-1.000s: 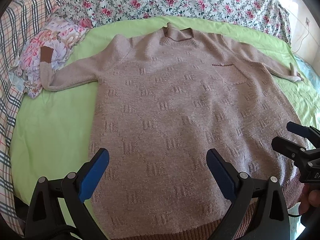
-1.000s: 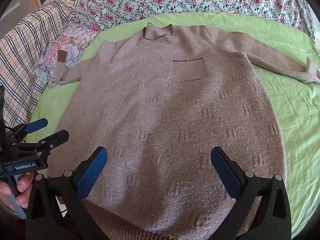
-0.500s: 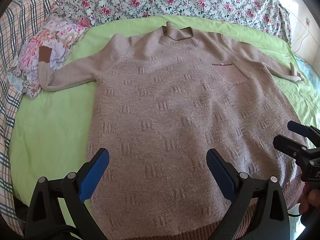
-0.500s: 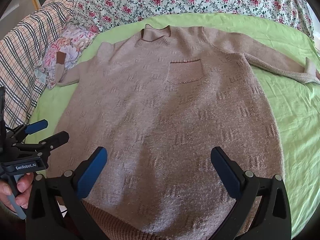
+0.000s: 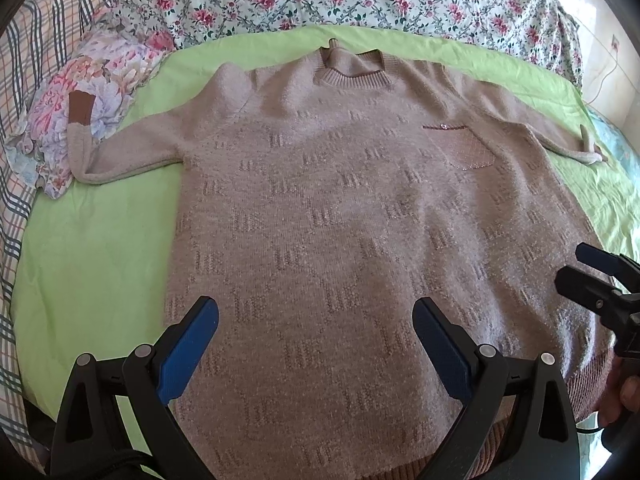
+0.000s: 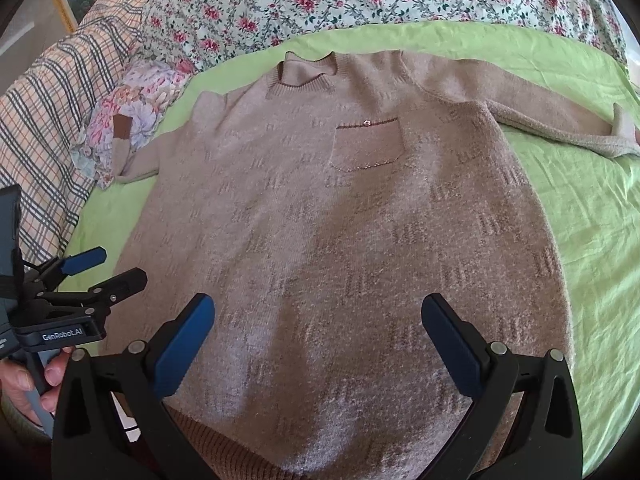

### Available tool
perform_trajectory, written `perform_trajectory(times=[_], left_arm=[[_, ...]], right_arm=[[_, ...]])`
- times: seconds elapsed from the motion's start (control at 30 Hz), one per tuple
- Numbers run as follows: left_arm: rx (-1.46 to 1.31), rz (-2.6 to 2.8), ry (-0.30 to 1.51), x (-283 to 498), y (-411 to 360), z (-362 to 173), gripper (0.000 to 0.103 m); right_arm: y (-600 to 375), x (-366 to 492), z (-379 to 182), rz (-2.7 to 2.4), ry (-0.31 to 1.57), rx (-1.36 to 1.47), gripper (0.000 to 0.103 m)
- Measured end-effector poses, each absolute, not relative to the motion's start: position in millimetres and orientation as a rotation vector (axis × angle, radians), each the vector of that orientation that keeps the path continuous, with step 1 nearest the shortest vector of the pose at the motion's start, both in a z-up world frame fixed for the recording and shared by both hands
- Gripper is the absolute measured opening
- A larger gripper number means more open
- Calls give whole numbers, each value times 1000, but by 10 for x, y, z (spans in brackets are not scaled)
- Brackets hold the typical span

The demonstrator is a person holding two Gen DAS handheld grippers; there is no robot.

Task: Fold small clothes
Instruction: 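Grasp the brown cuff of a sweater sleeve with the right gripper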

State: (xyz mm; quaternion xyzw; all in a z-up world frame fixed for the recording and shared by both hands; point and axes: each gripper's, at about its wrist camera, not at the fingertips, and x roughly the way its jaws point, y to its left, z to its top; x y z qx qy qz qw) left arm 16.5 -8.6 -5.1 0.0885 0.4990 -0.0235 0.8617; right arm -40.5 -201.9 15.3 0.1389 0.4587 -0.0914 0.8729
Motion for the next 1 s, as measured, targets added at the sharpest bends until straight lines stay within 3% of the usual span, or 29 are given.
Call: perform_trajectory(times=[0.17, 0.33, 0.57, 0.77, 1.0], left_arm=[[183, -62, 1052, 304, -94, -62, 98], [176, -72, 1055, 487, -115, -50, 98], [172, -71, 1046, 703, -169, -38, 98], [164, -64, 1079, 820, -227, -158, 98], [176, -37, 1135, 959, -242, -365, 98]], right_arm=[[-2269, -455, 170, -221, 926, 371, 99], [-2746, -601, 210, -329, 864, 452, 80], [-3971, -893, 420, -534, 719, 609, 72], [-5218, -1100, 587, -758, 578, 707, 57], [-6335, -984, 453, -852, 539, 820, 55]])
